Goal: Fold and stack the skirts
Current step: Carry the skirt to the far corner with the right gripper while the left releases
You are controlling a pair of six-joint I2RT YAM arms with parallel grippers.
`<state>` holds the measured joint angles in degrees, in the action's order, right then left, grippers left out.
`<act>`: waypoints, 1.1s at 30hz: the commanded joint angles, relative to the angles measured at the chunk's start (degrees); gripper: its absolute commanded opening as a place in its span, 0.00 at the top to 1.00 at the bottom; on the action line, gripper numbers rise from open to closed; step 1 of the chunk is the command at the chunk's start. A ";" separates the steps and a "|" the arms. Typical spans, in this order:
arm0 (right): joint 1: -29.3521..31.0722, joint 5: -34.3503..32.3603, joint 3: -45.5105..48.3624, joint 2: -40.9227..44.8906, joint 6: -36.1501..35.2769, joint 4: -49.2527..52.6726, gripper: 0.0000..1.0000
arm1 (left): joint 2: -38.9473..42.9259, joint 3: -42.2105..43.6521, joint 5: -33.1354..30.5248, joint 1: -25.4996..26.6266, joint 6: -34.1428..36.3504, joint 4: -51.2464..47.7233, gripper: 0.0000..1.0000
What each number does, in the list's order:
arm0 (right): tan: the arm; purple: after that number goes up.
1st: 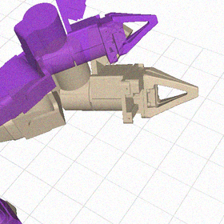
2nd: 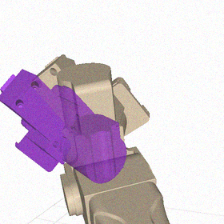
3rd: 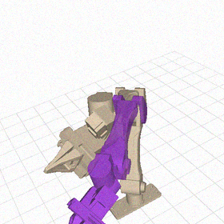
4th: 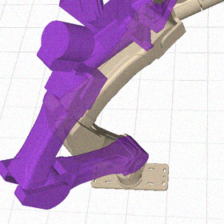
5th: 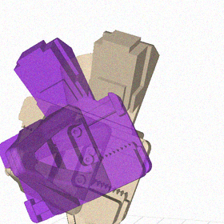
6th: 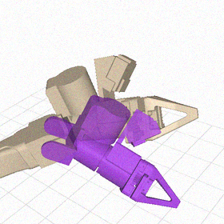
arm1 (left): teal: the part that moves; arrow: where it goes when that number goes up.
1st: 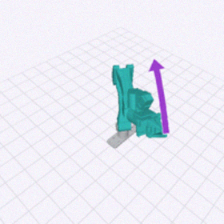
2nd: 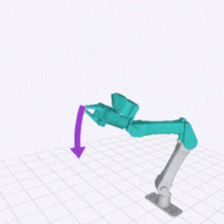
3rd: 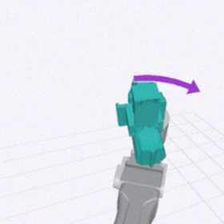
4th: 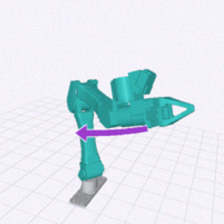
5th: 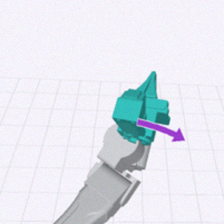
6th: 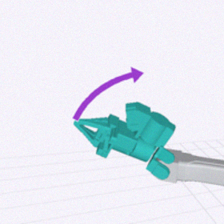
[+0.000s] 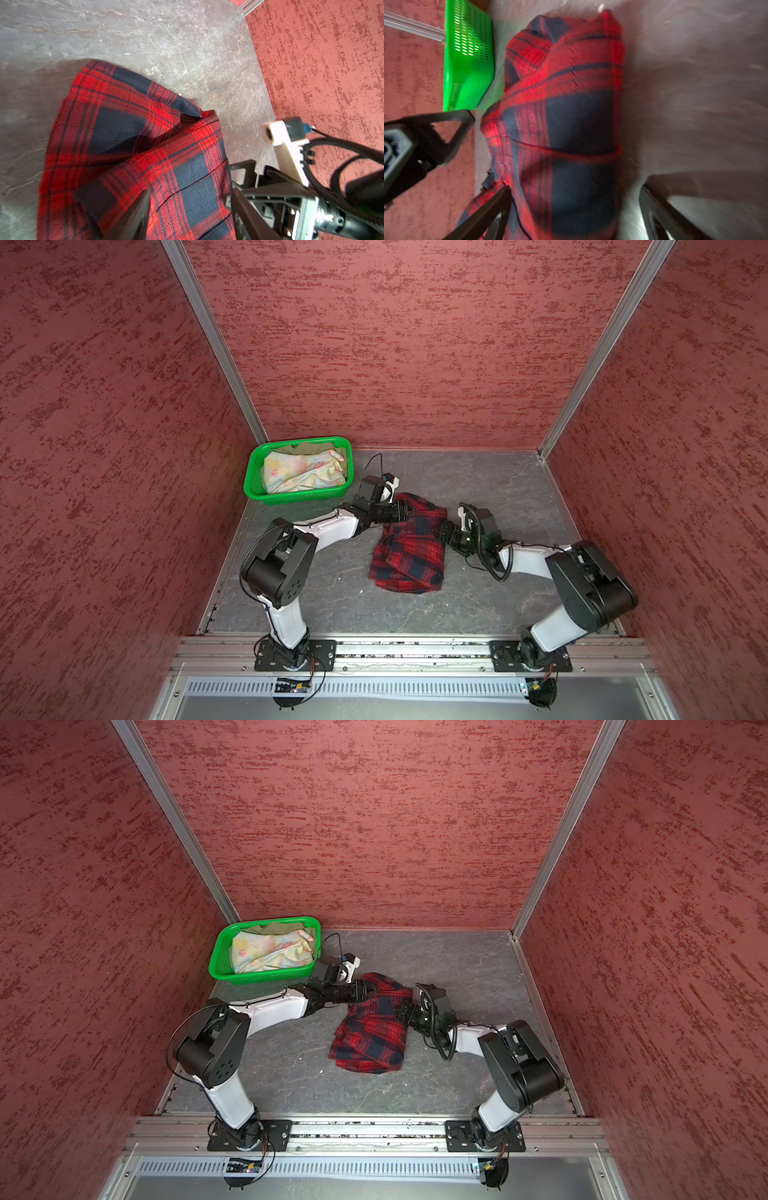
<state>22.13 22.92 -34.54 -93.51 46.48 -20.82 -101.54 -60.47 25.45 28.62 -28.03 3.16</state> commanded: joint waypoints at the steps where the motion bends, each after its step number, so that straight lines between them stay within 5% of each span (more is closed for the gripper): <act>1: -0.16 2.11 -2.02 -4.50 -0.19 -4.56 0.05 | 1.77 1.96 0.42 -1.14 0.26 -1.34 0.38; 5: -0.14 2.93 -3.71 -8.86 0.79 -7.06 0.10 | 2.64 2.79 0.83 -1.97 0.29 -1.49 0.38; 9: 0.01 3.35 -4.35 -12.64 2.28 -10.97 0.32 | 3.36 3.68 1.55 -2.97 0.14 -0.82 0.38; 15: 1.04 -1.07 -6.36 -12.54 3.79 -16.19 0.99 | 3.42 4.06 2.64 -4.05 -0.77 0.04 0.39; 25: -1.47 -15.09 -19.83 -12.11 6.04 1.42 1.00 | 12.62 3.77 0.43 -5.00 -3.50 -4.08 0.40; 33: -13.81 -25.50 -20.51 -10.94 14.57 2.27 1.00 | 20.53 5.77 -1.72 -5.51 -3.78 -6.88 0.40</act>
<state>12.51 5.65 -54.39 -106.45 55.90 -19.14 -82.06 -56.38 25.02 23.59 -31.38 -1.15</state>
